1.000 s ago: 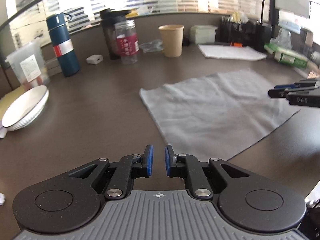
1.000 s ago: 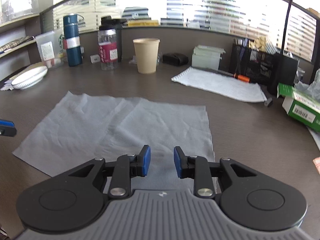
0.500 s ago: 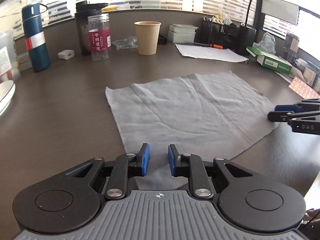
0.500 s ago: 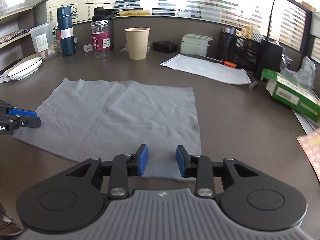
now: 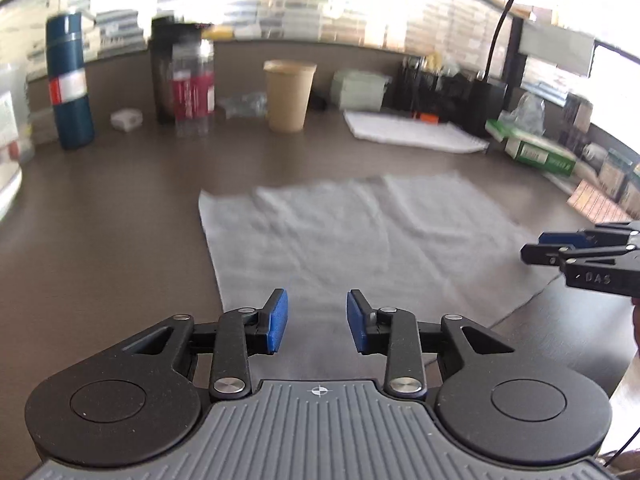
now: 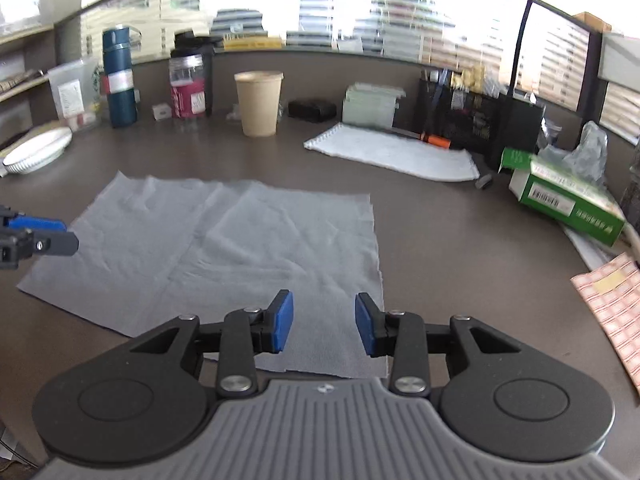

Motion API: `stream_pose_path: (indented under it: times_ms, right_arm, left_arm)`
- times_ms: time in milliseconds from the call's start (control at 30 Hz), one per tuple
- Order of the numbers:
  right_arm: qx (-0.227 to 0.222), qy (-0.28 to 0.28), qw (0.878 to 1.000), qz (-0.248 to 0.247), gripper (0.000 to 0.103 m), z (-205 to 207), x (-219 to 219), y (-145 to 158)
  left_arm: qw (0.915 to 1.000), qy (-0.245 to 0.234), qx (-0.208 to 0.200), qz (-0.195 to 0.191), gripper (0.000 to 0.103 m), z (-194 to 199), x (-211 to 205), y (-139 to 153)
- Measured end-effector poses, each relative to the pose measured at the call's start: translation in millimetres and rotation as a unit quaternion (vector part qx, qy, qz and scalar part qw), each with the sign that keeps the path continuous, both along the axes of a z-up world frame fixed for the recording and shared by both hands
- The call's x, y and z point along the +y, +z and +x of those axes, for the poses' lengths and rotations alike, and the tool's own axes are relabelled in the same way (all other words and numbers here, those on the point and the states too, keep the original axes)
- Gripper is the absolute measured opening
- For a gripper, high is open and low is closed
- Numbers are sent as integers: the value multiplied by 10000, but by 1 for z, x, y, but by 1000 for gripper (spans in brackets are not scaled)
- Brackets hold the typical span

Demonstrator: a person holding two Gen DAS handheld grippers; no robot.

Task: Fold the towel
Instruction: 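Open both grippers and smooth the towel flat by pulling its edges apart, then move both open grippers to one edge of the grey towel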

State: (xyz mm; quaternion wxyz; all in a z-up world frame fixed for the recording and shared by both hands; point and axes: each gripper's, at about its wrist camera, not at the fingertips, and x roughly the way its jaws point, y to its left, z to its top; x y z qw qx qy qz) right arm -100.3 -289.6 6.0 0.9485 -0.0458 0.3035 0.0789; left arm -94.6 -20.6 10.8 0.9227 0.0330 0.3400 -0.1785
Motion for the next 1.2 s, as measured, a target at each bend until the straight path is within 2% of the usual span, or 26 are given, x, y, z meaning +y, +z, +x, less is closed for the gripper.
stream_pose_path:
  times_ms: [100, 267, 333, 400, 533, 700, 767, 1000, 1200]
  right_arm:
    - [81, 19, 9999, 78, 38, -6, -6, 0]
    - [210, 82, 9997, 46, 38, -24, -10, 4]
    - [227, 91, 9997, 18, 39, -28, -8, 7]
    - [63, 145, 9999, 61, 39, -27, -5, 12]
    - [-140, 345, 9992, 143, 39, 4, 12, 17]
    - [24, 558, 9972, 498, 39, 62, 36, 10]
    - [171, 586, 9964, 581, 39, 84, 42, 3]
    - [139, 183, 9985, 490, 40, 94, 16, 0]
    - [92, 18, 9978, 659, 40, 90, -3, -1]
  left_arm:
    - [9999, 40, 96, 6, 39, -5, 5, 2]
    - [9996, 49, 141, 228, 39, -15, 10, 5]
    - [9999, 82, 92, 102, 40, -13, 15, 10]
    - [9998, 135, -110, -136, 41, -5, 19, 19]
    - [9985, 215, -307, -390, 45, 31, 13, 26]
    - [9979, 245, -84, -588, 45, 84, -1, 15]
    - [9975, 340, 152, -605, 45, 101, -1, 5]
    - [9973, 574, 110, -447, 43, 110, 15, -3]
    - [9972, 648, -50, -362, 44, 103, 18, 1]
